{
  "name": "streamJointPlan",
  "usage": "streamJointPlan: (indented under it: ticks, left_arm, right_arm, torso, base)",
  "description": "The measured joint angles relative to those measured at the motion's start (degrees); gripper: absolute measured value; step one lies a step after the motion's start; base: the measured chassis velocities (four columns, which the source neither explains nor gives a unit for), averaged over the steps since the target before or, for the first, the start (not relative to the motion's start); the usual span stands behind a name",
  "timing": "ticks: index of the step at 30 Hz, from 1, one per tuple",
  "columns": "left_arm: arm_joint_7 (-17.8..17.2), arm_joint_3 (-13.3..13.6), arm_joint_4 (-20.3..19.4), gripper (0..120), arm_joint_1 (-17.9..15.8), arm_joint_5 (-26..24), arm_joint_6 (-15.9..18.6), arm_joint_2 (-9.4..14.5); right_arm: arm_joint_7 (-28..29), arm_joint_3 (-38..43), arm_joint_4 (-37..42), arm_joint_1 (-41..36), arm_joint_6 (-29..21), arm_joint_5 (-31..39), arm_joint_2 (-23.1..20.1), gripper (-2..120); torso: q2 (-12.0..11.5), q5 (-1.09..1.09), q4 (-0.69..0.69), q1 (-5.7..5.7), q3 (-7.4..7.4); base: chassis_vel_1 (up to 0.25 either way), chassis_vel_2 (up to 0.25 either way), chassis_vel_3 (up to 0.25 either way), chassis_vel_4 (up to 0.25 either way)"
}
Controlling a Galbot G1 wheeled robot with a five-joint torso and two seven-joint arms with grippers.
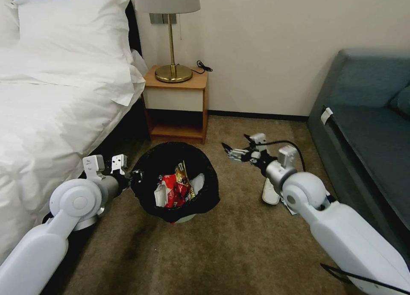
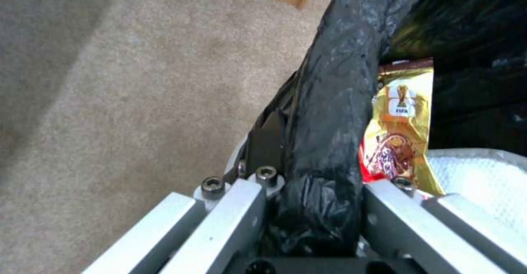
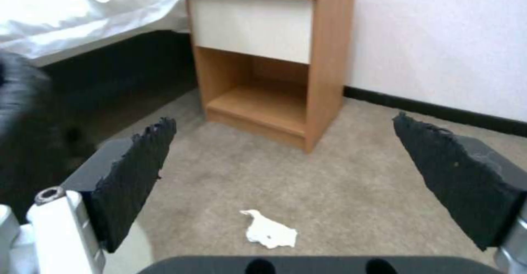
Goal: Pick up the trash bin, then pick up the garbage on the floor and place it into the trash bin.
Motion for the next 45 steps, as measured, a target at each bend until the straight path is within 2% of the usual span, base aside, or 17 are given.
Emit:
streamJointPlan:
  ticks: [10, 21, 34, 45]
  left_arm:
    - [-0.42, -0.66, -0.63, 3, 0.44, -0.11, 0.00, 0.00]
    - [-0.31, -0.93, -0.97, 3, 0.49, 0.14, 0.00, 0.00]
    - [-0.36, -0.85, -1.29, 3, 0.50, 0.11, 0.00, 0.85]
    - [-0.93, -0.81, -1.38, 3, 0.30, 0.20, 0.00, -0.99]
  right_arm:
    - [5.19, 2.91, 0.34, -5.02, 0.13, -2.16, 1.69, 100]
    - [6.56, 13.45, 4.27, -16.26, -1.27, -5.57, 3.41, 100]
    - [7.73, 16.05, 3.55, -15.41, -1.25, -4.67, 4.29, 100]
    - [7.96, 13.83, 2.01, -13.64, -1.10, -3.87, 4.60, 100]
  torso:
    - [0.00, -0.01, 0.01, 0.00, 0.00]
    - [0.00, -0.01, -0.01, 0.00, 0.00]
    - [0.00, -0.01, 0.01, 0.00, 0.00]
    - [0.00, -0.01, 0.00, 0.00, 0.01]
  base:
    - [0.000, 0.000, 0.000, 0.000]
    - [0.000, 0.000, 0.000, 0.000]
    - [0.000, 0.000, 0.000, 0.000]
    - [-0.042, 0.044, 0.039, -0.046]
